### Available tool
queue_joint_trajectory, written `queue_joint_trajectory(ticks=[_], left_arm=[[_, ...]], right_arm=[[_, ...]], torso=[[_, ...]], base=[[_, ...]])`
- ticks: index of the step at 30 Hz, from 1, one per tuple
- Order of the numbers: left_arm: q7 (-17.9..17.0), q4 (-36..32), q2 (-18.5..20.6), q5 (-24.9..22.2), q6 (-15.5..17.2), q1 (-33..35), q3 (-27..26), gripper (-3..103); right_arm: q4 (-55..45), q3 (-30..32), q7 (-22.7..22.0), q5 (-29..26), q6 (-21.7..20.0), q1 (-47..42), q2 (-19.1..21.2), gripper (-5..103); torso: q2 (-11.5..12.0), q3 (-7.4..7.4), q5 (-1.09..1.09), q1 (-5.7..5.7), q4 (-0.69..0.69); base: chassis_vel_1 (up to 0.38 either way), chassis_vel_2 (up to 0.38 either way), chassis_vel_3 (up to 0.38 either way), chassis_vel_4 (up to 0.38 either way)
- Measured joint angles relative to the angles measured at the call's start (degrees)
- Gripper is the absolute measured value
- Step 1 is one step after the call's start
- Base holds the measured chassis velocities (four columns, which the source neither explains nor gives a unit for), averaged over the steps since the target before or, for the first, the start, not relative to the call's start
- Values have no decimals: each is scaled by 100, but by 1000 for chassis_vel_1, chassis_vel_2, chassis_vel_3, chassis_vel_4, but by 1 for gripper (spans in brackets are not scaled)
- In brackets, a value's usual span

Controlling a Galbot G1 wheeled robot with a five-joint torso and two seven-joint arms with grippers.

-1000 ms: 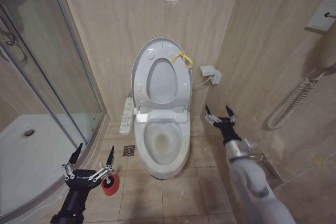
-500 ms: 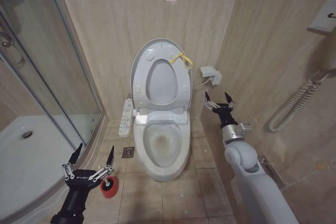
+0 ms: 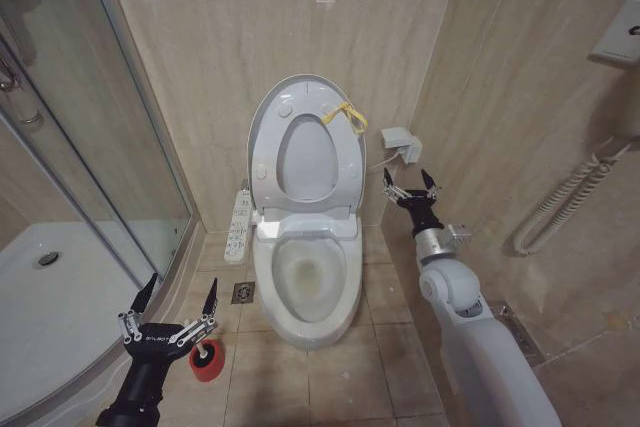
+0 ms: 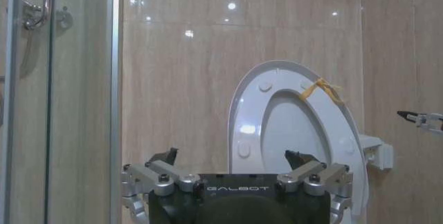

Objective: Open the toilet lid, clean the toilet bowl with a toilet brush, close the toilet lid, and flush.

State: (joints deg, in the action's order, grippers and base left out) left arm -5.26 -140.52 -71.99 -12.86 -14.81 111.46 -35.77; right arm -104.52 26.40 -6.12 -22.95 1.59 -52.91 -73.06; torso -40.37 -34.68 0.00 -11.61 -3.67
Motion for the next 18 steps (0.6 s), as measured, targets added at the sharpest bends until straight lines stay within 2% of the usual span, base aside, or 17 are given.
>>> queue_joint_trajectory(ticks=[12, 18], left_arm=[[0, 0, 0, 0, 0, -1, 1, 100], [0, 0, 0, 0, 0, 0, 0, 100]], right_arm=[[304, -229, -89, 126, 157, 327, -37, 100], [640, -278, -162, 399, -94, 837, -248, 100]], torso=[[2, -3, 1, -7, 1], [0, 0, 0, 0, 1]], base=[[-89, 82, 84, -85], [-9, 0, 4, 2]])
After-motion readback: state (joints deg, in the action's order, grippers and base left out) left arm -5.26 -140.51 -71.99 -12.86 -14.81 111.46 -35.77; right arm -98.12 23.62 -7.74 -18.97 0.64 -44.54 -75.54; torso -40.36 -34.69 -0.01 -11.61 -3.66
